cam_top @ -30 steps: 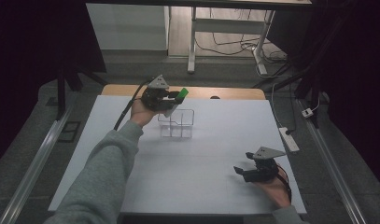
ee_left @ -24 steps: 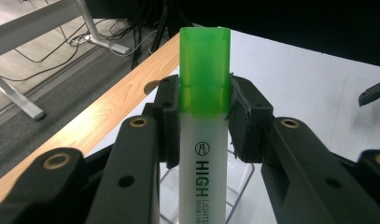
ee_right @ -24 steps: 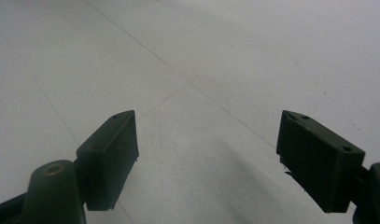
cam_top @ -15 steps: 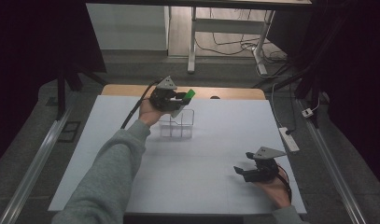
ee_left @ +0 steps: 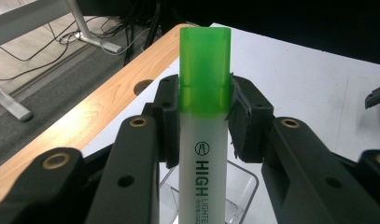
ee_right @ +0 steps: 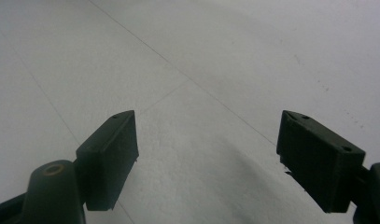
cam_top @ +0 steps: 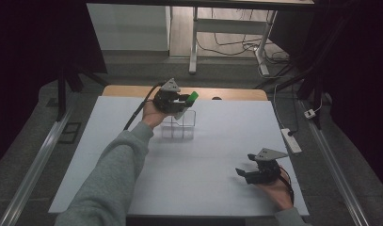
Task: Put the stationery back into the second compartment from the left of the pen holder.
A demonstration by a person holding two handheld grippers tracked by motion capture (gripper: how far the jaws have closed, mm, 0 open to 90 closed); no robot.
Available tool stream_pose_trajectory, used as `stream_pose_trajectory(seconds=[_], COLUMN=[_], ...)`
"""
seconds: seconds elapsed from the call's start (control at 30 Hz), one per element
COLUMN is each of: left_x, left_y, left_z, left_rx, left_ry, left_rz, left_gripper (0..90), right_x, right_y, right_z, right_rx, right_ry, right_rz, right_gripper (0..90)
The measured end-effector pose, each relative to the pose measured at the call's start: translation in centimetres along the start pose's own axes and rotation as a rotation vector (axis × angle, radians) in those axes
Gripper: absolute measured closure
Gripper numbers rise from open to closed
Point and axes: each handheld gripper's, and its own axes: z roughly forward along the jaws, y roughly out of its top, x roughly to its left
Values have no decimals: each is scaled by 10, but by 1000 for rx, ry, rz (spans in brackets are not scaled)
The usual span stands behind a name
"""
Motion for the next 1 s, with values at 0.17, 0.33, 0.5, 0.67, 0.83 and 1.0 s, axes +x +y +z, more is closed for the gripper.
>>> stream_pose_trajectory(seconds=[0.17,0.33,0.5,0.67,0.83,1.0], left_x=[3,6,7,7,8,8], left_y=[-5,-10,-11,-11,-14,-18], left_z=[1,0,-5,-8,-11,-17], left_rx=[2,-9,-11,-3,7,22], left_ry=[6,20,37,32,30,20], left_rz=[-11,-19,-31,-45,-61,-74], left_gripper=[658,597,468,448,439,425], right_x=[0,0,0,0,0,0], right_y=[0,0,0,0,0,0], right_z=[0,0,0,0,0,0], right_rx=[2,2,2,3,2,-6], right_ry=[1,2,1,2,2,6], right_rz=[-1,-1,-2,-3,-2,0], right_gripper=[200,200,200,200,200,201])
